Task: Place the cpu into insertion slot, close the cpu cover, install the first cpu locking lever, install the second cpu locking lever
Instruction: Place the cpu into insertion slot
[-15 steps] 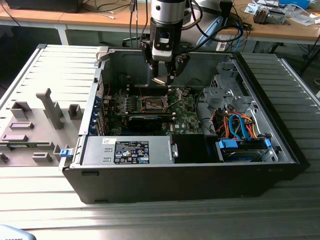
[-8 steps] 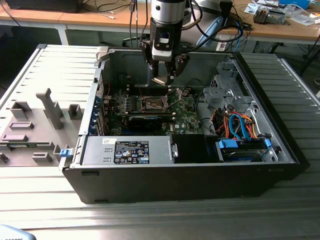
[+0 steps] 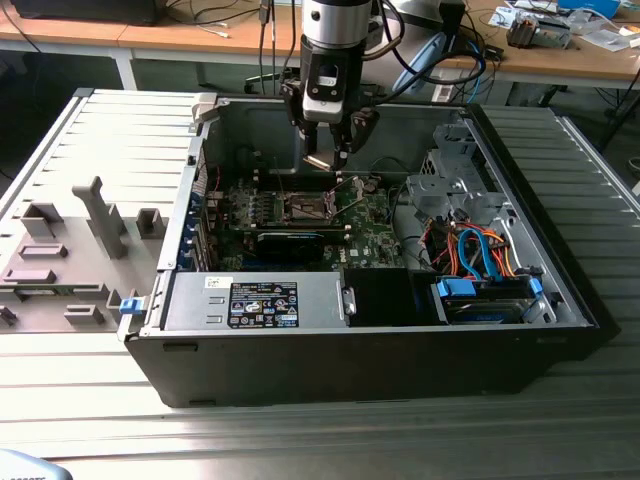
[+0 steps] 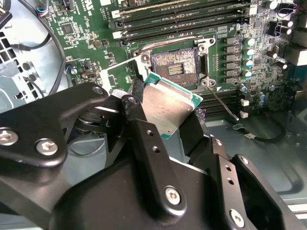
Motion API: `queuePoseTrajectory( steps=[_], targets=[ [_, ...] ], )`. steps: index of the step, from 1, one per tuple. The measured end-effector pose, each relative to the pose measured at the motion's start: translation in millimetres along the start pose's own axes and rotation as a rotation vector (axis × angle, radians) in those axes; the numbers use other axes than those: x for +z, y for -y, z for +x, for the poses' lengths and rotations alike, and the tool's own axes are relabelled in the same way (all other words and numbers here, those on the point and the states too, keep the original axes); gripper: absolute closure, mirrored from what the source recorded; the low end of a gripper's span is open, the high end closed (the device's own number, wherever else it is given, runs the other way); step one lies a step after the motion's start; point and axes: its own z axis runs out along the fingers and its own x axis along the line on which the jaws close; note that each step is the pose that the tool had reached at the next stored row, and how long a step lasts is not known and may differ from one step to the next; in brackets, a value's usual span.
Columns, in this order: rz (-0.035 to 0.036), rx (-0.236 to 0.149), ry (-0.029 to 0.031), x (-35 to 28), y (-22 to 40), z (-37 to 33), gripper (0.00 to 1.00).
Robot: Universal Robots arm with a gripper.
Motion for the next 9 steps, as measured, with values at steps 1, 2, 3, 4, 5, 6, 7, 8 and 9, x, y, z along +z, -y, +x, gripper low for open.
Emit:
queuePoseTrajectory(
  steps=[1,2,3,4,5,6,7,8,9],
  targets=[
    [0.0,0.002,0.0001,0.0,0.0,0.0,0.45],
    [0.0,0.003,0.0001,0.1,0.0,0.0,0.45],
    [0.0001,0.004,0.0001,0.1,0.0,0.0,0.45],
    [0.0001,0.006,0.0002,0.1,0.0,0.0,0.45],
    [0.0001,0.008,0.0002,0.2,0.0,0.0,0.45],
    [0.0001,0.008,0.0003,0.2,0.0,0.0,0.45],
    [0.0001,0.01,0.0003,0.2,0.0,0.0,0.45],
    [0.0001,0.011,0.0003,0.3,0.0,0.0,0.45],
    [0.0001,0.011,0.0004,0.3,0.0,0.0,0.45]
  ],
)
